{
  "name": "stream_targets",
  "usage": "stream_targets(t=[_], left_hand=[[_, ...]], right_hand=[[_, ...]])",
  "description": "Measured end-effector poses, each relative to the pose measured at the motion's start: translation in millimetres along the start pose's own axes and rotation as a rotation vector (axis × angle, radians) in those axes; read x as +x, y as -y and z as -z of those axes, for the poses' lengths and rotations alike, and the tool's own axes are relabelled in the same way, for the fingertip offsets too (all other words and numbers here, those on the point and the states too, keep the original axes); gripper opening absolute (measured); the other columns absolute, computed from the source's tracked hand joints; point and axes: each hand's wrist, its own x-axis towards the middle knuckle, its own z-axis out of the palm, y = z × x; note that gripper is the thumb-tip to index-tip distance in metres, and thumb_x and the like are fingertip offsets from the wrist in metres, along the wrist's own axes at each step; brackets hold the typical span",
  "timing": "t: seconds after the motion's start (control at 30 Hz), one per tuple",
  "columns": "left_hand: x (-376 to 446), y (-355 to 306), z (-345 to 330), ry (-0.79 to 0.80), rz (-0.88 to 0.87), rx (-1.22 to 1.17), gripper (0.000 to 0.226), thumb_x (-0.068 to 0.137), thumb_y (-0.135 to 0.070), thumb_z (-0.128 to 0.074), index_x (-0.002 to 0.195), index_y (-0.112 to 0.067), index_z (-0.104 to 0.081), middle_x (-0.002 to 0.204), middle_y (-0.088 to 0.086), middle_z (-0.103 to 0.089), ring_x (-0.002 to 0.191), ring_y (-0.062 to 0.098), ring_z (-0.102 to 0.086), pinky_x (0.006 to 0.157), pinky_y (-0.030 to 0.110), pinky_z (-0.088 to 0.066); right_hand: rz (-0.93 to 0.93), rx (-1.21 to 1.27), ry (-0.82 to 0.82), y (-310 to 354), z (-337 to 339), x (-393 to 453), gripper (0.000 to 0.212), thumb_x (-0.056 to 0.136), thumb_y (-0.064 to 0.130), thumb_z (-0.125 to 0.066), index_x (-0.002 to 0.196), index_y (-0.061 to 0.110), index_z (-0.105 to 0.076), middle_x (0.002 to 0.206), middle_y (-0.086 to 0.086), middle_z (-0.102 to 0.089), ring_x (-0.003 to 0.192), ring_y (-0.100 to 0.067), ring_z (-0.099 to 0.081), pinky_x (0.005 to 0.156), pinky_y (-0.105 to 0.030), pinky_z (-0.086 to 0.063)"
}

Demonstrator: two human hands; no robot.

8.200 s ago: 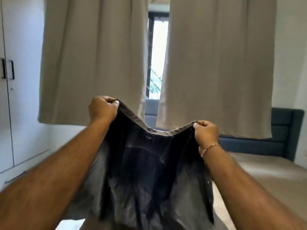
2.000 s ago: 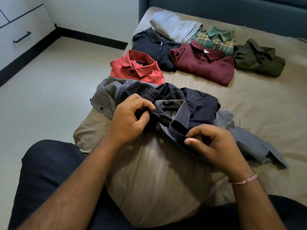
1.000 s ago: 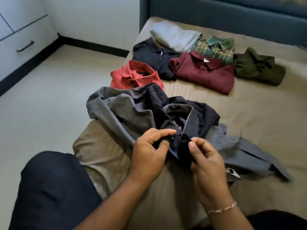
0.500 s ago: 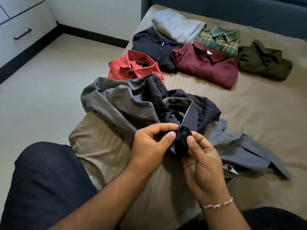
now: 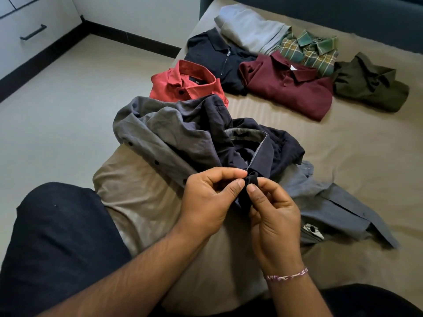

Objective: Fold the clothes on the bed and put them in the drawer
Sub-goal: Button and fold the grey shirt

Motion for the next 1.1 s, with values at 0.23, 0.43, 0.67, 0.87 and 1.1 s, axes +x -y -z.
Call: stream_targets(t=[0.23,0.43,0.67,0.87,1.1], left_hand=[[0.5,-2.0,1.6,0.011,0.03,-0.05,0.016,0.086,0.004,-0.079,0.094,-0.011,-0.079,0.085,0.006,-0.08,0.078,0.01,-0.075,0.069,0.019,-0.056],[-0.4,0.0,3.3,0.004,0.015,-0.015,0.014,0.086,0.001,-0.08,0.094,-0.012,-0.08,0.087,0.005,-0.08,0.08,0.011,-0.075,0.073,0.02,-0.057],[-1.7,2.5,3.3,-0.028,0.023,0.014,0.01,0.086,-0.001,-0.082,0.091,-0.009,-0.079,0.085,0.006,-0.079,0.077,0.009,-0.072,0.072,0.02,-0.056],[-1.7,1.1,5.8,-0.008,0.017,0.007,0.007,0.087,-0.003,-0.081,0.091,-0.009,-0.079,0.084,0.005,-0.079,0.078,0.01,-0.074,0.072,0.021,-0.057],[1.6,6.6,5.8,-0.019,0.043,-0.034,0.008,0.09,0.001,-0.077,0.093,-0.005,-0.08,0.086,0.007,-0.079,0.08,0.012,-0.072,0.077,0.025,-0.058]], right_hand=[[0.042,-0.049,0.019,-1.7,-1.1,0.5,0.022,0.062,0.021,-0.084,0.085,0.019,-0.082,0.091,-0.007,-0.077,0.09,-0.021,-0.073,0.086,-0.032,-0.063],[0.145,-0.147,-0.03,-6.1,2.2,-0.8,0.019,0.073,0.015,-0.081,0.091,0.017,-0.08,0.098,-0.011,-0.078,0.095,-0.025,-0.075,0.089,-0.036,-0.062],[0.328,-0.345,-0.046,-10.6,5.0,-0.8,0.019,0.082,0.008,-0.077,0.1,0.011,-0.077,0.099,-0.007,-0.079,0.097,-0.025,-0.075,0.091,-0.04,-0.061],[0.284,-0.336,-0.028,-11.2,4.8,-0.2,0.018,0.084,0.009,-0.075,0.098,0.018,-0.081,0.103,-0.007,-0.08,0.101,-0.027,-0.075,0.094,-0.044,-0.059],[0.04,-0.045,0.011,-4.3,1.8,-0.1,0.033,0.097,-0.011,-0.044,0.104,0.0,-0.074,0.104,-0.018,-0.077,0.098,-0.025,-0.074,0.09,-0.035,-0.06]])
